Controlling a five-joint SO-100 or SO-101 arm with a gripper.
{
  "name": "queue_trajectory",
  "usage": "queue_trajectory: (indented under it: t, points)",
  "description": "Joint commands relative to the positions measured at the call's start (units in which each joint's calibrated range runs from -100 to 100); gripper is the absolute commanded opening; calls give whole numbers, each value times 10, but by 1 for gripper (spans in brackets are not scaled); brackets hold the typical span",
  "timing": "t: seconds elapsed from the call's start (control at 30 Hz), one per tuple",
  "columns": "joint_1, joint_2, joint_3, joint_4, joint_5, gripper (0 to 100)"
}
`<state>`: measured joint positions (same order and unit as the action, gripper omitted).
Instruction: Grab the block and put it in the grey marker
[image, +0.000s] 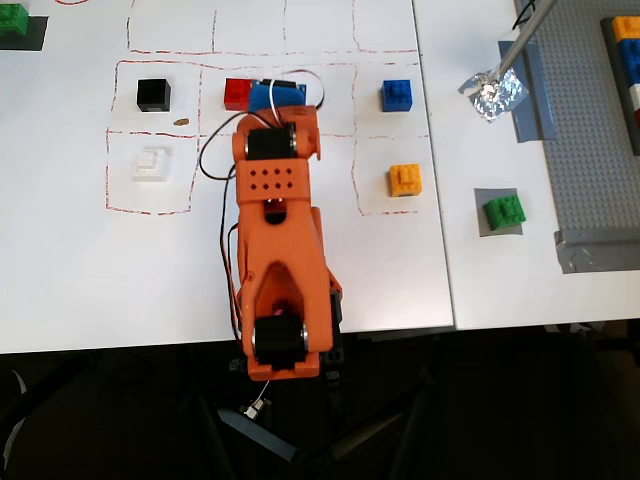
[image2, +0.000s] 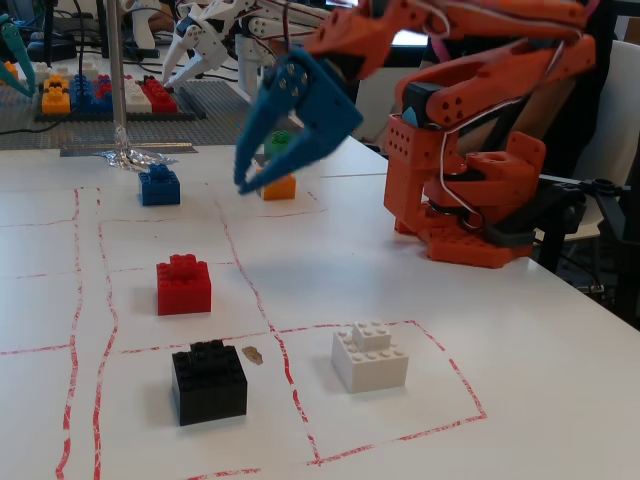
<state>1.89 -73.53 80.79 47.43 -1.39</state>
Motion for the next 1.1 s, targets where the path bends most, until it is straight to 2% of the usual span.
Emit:
queue_trajectory:
  t: [0.0,0.2,0.53,1.07]
  points:
    - [-21,-79,42,-16,-5,0]
    - [-37,-170,140,-16,8,0]
    - [-41,-255,181,12,15,0]
    - [-33,-260,190,38,4,0]
